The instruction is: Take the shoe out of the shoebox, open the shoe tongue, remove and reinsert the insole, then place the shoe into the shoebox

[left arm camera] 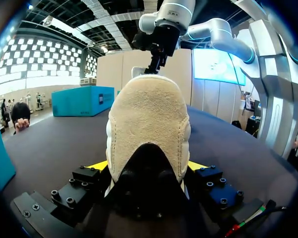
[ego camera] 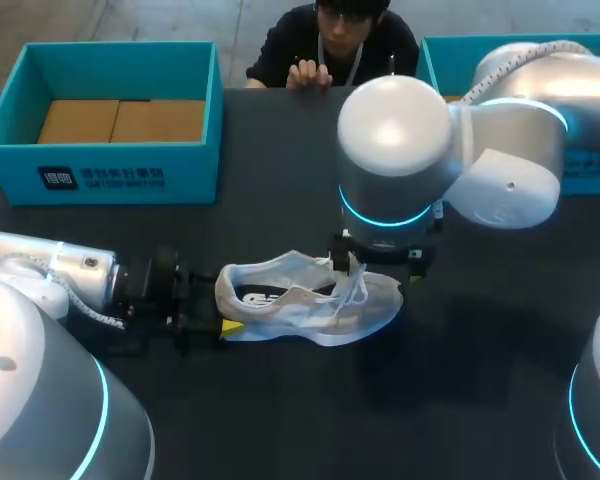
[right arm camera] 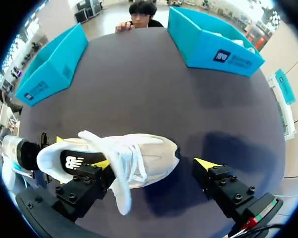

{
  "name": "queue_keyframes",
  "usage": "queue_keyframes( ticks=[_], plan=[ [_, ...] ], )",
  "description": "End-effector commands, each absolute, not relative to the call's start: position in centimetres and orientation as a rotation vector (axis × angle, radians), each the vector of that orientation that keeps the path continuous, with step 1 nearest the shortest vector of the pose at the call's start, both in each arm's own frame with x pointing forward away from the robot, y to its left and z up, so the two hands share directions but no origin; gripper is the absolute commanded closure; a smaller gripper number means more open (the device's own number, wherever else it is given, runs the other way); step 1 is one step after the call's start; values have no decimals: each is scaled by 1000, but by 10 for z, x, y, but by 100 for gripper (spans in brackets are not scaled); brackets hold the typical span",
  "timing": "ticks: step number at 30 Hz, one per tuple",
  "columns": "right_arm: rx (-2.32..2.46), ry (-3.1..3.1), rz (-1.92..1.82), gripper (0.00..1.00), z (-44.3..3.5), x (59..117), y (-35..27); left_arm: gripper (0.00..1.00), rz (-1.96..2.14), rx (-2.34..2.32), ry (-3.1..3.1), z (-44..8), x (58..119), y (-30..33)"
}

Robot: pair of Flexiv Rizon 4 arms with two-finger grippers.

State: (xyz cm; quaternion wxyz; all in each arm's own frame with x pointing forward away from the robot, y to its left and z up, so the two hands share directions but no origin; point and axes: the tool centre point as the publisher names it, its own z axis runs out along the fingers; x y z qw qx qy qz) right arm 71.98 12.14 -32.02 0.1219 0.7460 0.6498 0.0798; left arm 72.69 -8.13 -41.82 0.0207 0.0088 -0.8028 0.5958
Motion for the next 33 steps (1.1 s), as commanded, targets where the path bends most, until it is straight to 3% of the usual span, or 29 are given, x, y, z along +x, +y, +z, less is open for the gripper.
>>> queue_keyframes(
  ticks=[1, 15, 17, 19, 22, 23, 24, 33],
  plan=[
    [2566, 1276, 321, 0, -303, 716, 130, 100, 1850, 30, -2492, -420, 724, -82],
    [2067, 1907, 368, 2, -260, 747, 169, 100, 1850, 30, -2492, -420, 724, -82],
    [1956, 2014, 341, 14, -253, 752, 177, 100, 1850, 30, -2492, -420, 724, -82],
    [1867, 2095, 290, 42, -248, 756, 183, 100, 1850, 30, -2492, -420, 724, -82],
    [1727, 2207, 251, 73, -240, 759, 193, 100, 1850, 30, -2492, -420, 724, -82],
    [1675, 2246, 257, 94, -238, 760, 195, 100, 1850, 30, -2492, -420, 724, -82],
    [1628, 2278, 246, 100, -236, 760, 198, 100, 1850, 30, -2492, -420, 724, -82],
    [1076, 2597, 224, 100, -235, 751, 227, 100, 1850, 30, -2492, -420, 724, -82]
  ],
)
